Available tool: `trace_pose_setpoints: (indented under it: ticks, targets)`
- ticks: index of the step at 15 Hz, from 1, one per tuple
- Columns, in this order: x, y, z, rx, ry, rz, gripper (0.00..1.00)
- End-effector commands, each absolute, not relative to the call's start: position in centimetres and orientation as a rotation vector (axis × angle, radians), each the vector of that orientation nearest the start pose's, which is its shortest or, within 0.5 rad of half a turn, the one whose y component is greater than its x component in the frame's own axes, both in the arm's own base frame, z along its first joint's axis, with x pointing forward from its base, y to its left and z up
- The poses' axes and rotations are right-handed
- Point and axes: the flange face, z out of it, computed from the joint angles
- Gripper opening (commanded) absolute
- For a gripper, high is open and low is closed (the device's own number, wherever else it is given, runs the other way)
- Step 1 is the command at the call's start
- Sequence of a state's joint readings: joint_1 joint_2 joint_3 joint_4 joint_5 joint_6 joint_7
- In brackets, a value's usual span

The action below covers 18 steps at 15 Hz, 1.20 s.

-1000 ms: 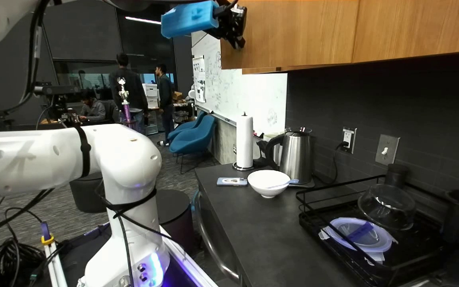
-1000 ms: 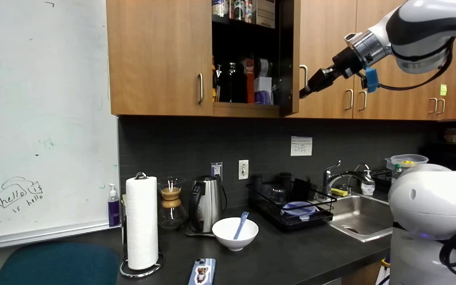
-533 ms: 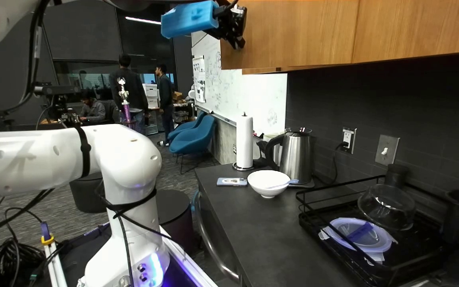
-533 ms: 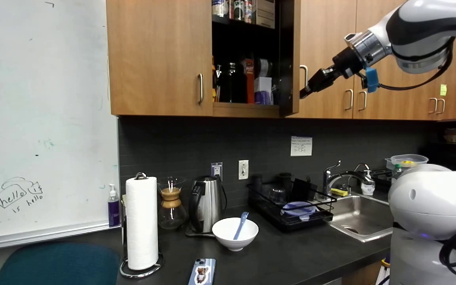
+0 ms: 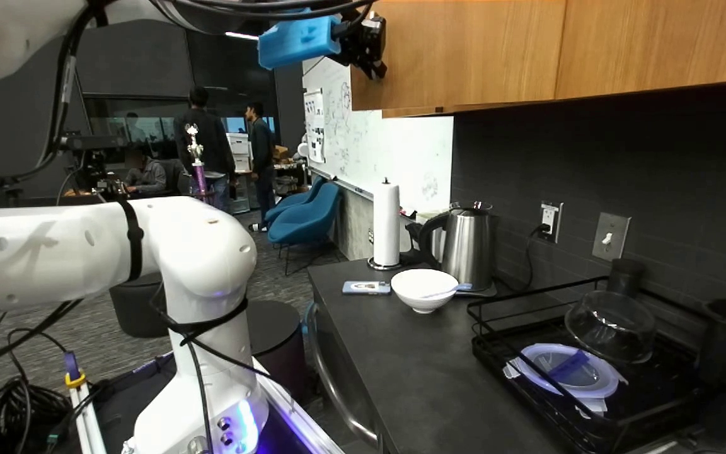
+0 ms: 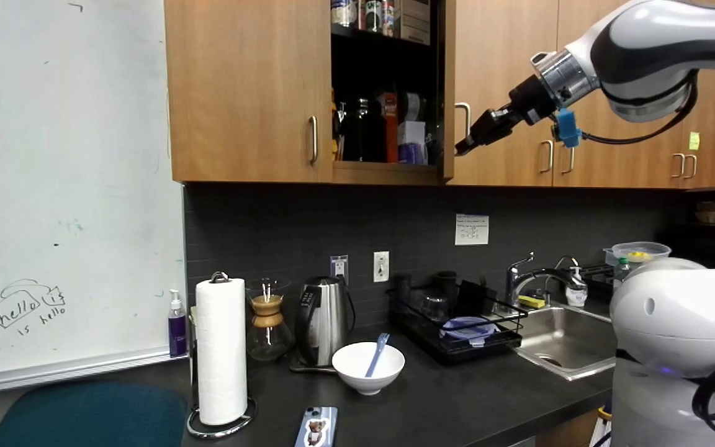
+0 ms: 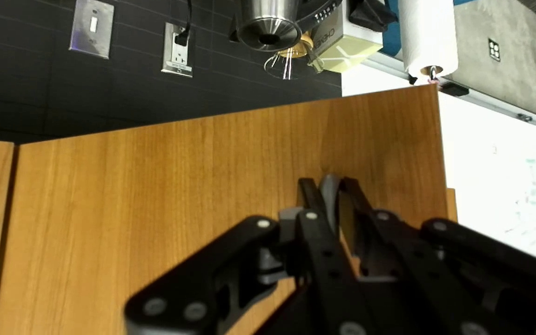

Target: Open the cupboard's right door halfway

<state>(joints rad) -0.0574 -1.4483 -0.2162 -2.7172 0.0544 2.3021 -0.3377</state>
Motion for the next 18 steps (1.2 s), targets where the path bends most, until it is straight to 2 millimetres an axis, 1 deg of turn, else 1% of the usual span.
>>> trace_pose_setpoints:
  ticks: [1,4,6,8,13,18]
  targets:
    - [15.8,-3.1,62.3,-2.819,-0.283,-1.488,0.04]
    - [16.5,-2.0,62.1,-2.830,-0.245,-1.523,0.04]
    - [16.6,-1.3,62.2,-2.838,-0.222,-1.544,0.04]
    - [16.4,-0.8,62.3,-2.850,-0.193,-1.557,0.04]
    - [15.5,-0.4,62.4,-2.883,-0.107,-1.573,0.04]
    - [15.3,0.2,62.5,-2.901,-0.024,-1.590,0.04]
